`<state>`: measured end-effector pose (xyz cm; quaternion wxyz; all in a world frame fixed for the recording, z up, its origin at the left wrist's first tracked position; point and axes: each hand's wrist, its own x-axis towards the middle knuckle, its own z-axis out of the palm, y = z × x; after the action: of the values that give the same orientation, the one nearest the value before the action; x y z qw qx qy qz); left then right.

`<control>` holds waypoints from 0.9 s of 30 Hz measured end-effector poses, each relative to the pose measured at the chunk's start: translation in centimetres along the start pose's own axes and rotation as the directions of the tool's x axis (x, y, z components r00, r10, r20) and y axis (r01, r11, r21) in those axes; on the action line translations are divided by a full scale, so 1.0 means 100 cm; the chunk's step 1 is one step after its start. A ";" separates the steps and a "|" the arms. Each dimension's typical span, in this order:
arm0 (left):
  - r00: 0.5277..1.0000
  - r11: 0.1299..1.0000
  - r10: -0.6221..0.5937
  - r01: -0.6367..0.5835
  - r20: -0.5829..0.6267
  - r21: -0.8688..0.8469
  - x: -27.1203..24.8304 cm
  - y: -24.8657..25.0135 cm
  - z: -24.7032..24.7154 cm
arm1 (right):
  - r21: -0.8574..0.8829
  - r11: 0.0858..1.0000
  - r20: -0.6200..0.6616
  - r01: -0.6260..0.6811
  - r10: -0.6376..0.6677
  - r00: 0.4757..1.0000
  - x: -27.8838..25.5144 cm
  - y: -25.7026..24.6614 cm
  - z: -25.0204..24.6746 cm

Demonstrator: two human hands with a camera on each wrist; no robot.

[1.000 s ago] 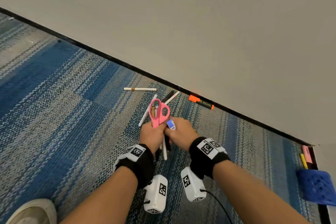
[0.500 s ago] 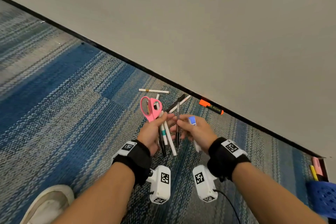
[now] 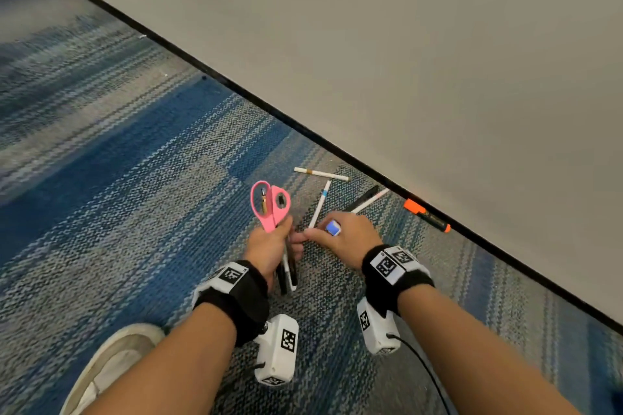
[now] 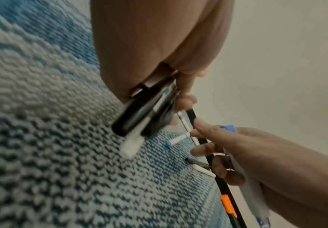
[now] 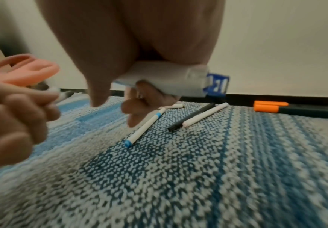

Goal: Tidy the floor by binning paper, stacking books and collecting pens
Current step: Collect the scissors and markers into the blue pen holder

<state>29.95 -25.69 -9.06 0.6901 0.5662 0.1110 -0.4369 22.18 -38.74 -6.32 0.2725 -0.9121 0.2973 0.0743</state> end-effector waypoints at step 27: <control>0.974 0.954 0.224 -0.210 -0.041 0.216 0.011 0.021 0.002 | 0.558 0.830 -0.055 0.019 0.014 0.998 0.039 -0.029 0.018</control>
<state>32.05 -26.39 -8.28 0.6661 0.6587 0.0238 -0.3491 27.11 -37.78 -7.71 0.5182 -0.7949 0.3127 -0.0422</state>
